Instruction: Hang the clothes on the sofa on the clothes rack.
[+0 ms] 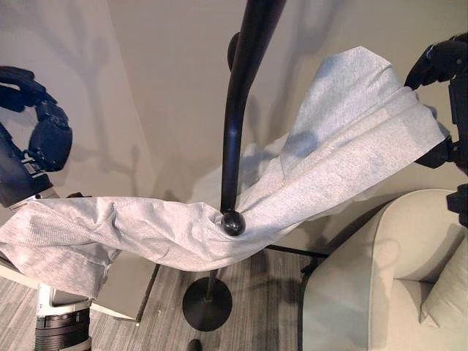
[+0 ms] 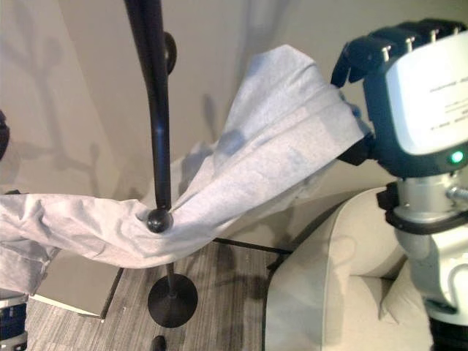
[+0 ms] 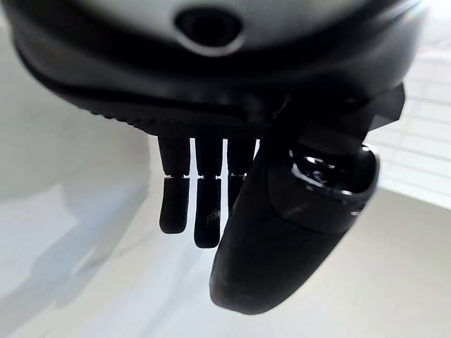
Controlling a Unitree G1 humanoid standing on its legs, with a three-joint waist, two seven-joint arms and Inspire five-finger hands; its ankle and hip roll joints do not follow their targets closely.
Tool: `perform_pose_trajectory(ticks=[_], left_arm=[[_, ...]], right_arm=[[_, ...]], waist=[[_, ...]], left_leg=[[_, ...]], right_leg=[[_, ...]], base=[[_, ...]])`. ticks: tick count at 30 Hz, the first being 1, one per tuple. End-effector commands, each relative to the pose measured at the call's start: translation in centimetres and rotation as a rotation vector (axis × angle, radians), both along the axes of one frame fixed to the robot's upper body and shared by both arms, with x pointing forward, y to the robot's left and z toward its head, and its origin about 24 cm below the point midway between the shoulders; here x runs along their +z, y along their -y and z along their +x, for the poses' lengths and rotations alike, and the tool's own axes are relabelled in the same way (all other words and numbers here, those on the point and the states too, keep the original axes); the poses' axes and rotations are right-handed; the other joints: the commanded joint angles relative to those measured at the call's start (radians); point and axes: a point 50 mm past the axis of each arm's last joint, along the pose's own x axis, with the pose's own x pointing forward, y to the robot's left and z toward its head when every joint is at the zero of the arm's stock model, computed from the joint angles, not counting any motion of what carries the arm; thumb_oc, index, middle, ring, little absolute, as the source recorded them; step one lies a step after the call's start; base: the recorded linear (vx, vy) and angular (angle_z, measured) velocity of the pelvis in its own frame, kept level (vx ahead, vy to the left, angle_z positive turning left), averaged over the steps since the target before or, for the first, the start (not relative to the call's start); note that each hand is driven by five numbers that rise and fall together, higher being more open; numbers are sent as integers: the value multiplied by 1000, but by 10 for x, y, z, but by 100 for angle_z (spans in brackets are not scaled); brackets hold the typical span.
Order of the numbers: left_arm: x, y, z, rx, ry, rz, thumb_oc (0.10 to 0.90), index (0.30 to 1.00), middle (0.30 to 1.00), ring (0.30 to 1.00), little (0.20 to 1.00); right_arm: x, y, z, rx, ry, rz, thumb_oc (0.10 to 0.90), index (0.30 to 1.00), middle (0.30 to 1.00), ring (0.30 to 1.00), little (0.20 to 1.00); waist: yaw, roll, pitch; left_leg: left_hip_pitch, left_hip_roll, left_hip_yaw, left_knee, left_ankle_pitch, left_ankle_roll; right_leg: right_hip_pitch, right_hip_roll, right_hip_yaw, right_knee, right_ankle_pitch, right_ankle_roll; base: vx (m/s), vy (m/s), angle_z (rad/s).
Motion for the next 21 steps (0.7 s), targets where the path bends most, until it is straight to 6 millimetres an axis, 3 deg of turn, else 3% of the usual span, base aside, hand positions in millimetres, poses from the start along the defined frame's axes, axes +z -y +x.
perform_pose_trajectory(ticks=[1, 4, 8, 9, 16, 21], left_arm=[[53, 4, -10, 50, 213, 222, 400, 300, 300, 300, 300], [72, -12, -4, 191, 199, 330, 400, 300, 300, 300, 300], [81, -31, 7, 314, 109, 391, 400, 300, 300, 300, 300], [83, -42, 21, 372, 11, 409, 400, 300, 300, 300, 300], [90, -41, 53, 367, -110, 427, 400, 300, 300, 300, 300], [97, -39, 60, 372, -149, 480, 400, 300, 300, 300, 300]], right_arm=[[39, 12, -7, 18, 177, 58, 400, 300, 300, 300, 300], [45, 17, 1, 20, 140, 57, 400, 300, 300, 300, 300], [50, 25, 11, -5, 94, 65, 400, 300, 300, 300, 300], [50, 34, 23, -32, 27, 99, 400, 300, 300, 300, 300], [55, 51, 55, -89, -94, 201, 400, 300, 300, 300, 300], [74, 49, 59, -92, -75, 199, 400, 300, 300, 300, 300]], waist=[[15, 2, -172], [12, 9, -175], [10, 14, -177], [6, 20, -179], [-4, 28, -176], [-11, 34, -173]], left_leg=[[-24, 91, 13, 18, -117, -79], [-17, 91, 12, 15, -117, -83], [-11, 90, 13, 14, -118, -86], [-7, 89, 13, 14, -118, -86], [-1, 90, 18, 12, -117, -86], [0, 94, 22, 9, -115, -90]], right_leg=[[-94, -36, 1, 150, -79, -5], [-93, -38, -5, 152, -74, 1], [-92, -41, -8, 154, -65, 5], [-92, -43, -5, 157, -58, 6], [-97, -42, 3, 156, -44, 4], [-101, -39, 5, 147, -39, 2]], base=[[0, 0, 0], [1, 0, -1], [1, 0, -3], [0, -1, -3], [-3, -5, 1], [1, -3, -1]])
